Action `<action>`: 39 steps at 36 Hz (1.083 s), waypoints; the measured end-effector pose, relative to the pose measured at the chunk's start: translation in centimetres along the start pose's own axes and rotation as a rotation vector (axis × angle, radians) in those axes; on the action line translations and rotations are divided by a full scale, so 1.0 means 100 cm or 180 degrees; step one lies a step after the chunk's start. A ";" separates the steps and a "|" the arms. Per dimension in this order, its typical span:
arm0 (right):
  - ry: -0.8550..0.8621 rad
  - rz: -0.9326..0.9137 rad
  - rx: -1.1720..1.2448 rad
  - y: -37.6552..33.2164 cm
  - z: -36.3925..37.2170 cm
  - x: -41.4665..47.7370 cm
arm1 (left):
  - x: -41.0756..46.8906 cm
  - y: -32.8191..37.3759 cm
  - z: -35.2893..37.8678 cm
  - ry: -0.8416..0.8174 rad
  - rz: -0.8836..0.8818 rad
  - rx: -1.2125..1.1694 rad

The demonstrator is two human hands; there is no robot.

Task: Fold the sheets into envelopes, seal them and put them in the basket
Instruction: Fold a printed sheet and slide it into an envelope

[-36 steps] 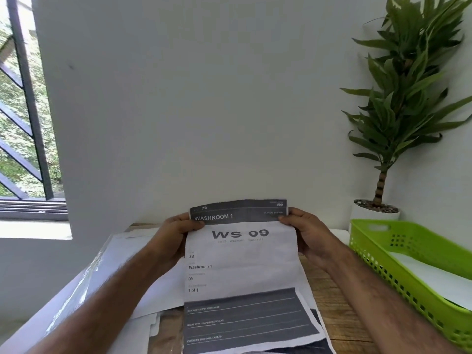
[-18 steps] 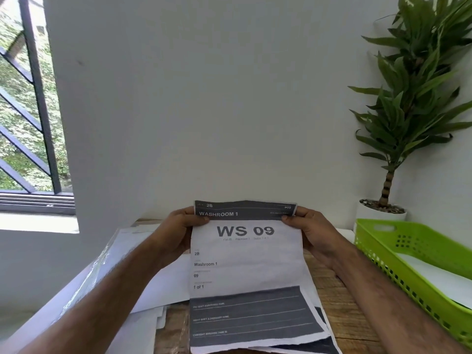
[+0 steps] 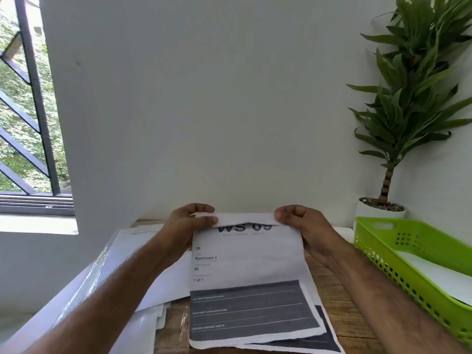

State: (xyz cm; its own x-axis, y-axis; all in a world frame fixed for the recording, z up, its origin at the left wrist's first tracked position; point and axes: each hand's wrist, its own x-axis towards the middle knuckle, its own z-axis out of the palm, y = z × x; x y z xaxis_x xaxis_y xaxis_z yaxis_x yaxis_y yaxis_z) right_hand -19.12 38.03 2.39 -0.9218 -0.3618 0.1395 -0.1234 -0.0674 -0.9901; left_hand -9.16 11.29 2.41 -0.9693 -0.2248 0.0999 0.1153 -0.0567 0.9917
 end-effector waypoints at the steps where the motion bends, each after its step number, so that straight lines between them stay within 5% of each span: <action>1: 0.0019 -0.0039 -0.0035 0.002 0.001 0.000 | -0.001 -0.002 0.002 0.0047 0.0014 0.0021; 9: 0.0366 -0.0116 0.0043 -0.003 0.003 -0.004 | -0.001 -0.001 0.005 0.0352 0.0302 0.0144; 17: -0.0164 0.0065 0.0139 -0.004 0.003 -0.003 | -0.001 0.001 0.004 0.0423 0.0507 -0.0075; 22: 0.0042 0.0024 0.0244 -0.005 0.001 -0.004 | -0.006 0.003 0.011 0.0005 0.0354 0.0071; 28: -0.0094 0.0293 0.0234 -0.004 0.000 -0.002 | -0.007 0.002 0.008 0.0133 0.0358 0.0225; 39: -0.0114 0.0297 0.0176 -0.008 -0.005 -0.004 | -0.009 0.011 0.005 -0.0019 -0.0319 -0.0425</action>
State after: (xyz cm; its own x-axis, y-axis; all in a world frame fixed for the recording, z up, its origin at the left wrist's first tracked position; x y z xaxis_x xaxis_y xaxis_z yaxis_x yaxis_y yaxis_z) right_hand -18.87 38.66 3.15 -0.9145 -0.4018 0.0485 -0.0165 -0.0827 -0.9964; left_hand -8.32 11.92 3.40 -0.9786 -0.2057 0.0019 0.0455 -0.2074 0.9772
